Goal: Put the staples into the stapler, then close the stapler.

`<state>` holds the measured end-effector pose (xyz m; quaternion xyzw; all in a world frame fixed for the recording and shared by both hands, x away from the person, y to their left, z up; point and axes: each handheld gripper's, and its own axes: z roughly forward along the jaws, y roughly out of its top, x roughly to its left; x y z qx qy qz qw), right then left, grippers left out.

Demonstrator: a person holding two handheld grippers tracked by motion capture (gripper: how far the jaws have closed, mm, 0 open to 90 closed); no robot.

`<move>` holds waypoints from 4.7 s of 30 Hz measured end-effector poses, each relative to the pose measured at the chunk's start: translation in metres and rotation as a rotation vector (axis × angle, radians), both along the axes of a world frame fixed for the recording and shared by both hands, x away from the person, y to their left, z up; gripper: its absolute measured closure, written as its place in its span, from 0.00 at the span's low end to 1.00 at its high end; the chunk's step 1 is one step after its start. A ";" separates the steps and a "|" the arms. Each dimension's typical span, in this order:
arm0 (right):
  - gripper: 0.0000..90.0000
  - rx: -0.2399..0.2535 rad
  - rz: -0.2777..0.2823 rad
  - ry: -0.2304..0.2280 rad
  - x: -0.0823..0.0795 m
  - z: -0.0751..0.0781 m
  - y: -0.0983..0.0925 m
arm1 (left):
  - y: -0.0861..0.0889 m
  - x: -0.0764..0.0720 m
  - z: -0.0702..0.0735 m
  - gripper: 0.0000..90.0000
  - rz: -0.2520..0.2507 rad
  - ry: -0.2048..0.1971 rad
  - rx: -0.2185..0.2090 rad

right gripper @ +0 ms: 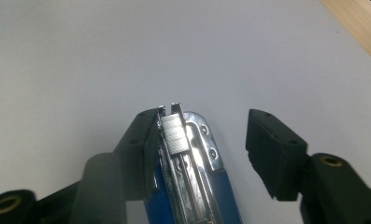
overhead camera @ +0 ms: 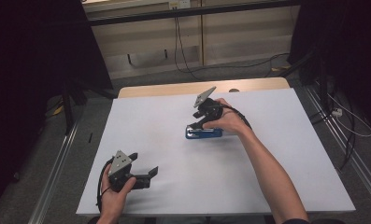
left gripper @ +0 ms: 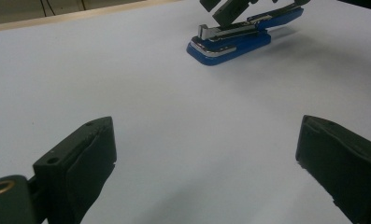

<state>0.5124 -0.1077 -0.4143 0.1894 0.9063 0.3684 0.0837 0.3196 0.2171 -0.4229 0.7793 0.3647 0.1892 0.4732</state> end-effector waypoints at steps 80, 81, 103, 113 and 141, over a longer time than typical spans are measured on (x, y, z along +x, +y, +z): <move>0.04 0.202 -0.568 -0.141 -0.097 -0.004 -0.083 | 0.004 0.002 -0.003 0.05 0.037 0.009 -0.003; 0.04 0.205 -0.574 -0.142 -0.099 -0.004 -0.084 | 0.004 0.002 -0.003 0.05 0.039 0.011 0.000; 0.04 0.280 -0.673 -0.206 -0.136 -0.014 -0.117 | 0.004 -0.001 -0.002 0.05 0.059 0.005 0.000; 0.04 0.286 -0.705 -0.207 -0.144 -0.017 -0.125 | 0.002 0.003 -0.003 0.05 0.049 0.004 0.004; 0.04 0.283 -0.745 -0.229 -0.148 -0.031 -0.138 | -0.018 0.031 -0.006 0.08 0.024 0.048 0.002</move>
